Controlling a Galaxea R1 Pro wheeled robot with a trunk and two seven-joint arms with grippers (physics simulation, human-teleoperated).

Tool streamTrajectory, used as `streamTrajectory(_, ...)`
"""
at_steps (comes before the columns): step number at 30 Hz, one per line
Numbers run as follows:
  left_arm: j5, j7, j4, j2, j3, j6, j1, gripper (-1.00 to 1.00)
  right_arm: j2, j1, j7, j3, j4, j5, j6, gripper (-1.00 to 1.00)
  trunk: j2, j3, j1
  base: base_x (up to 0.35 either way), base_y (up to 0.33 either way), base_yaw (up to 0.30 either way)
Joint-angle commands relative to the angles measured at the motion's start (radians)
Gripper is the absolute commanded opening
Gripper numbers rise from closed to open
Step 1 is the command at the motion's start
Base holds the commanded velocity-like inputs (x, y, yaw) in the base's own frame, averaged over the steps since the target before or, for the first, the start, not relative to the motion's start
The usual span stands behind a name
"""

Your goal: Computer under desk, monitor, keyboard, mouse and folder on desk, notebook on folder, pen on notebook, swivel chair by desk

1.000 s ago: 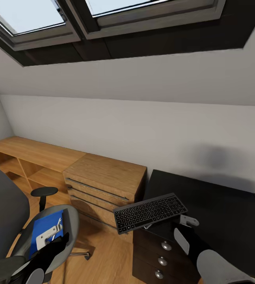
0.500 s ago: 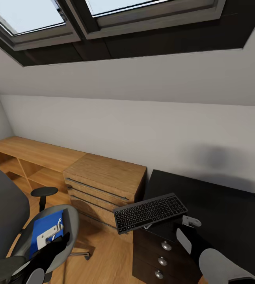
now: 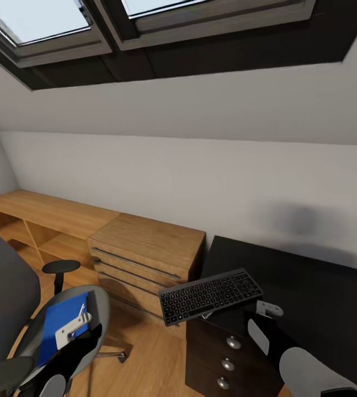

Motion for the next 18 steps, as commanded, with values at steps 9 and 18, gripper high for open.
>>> streamTrajectory(9,0.008,0.010,-0.002,0.001,-0.002,0.001,0.000,1.00,-0.001,0.000,-0.006,0.008,-0.002,-0.007,0.008,-1.00,-0.050,-0.023,0.027,0.000,0.000,0.000)
streamTrajectory(18,0.008,0.010,-0.002,0.001,-0.002,0.001,0.000,1.00,0.000,0.000,-0.006,0.008,-0.002,-0.008,-0.005,-1.00,-0.050,-0.023,0.027,0.000,0.000,0.000)
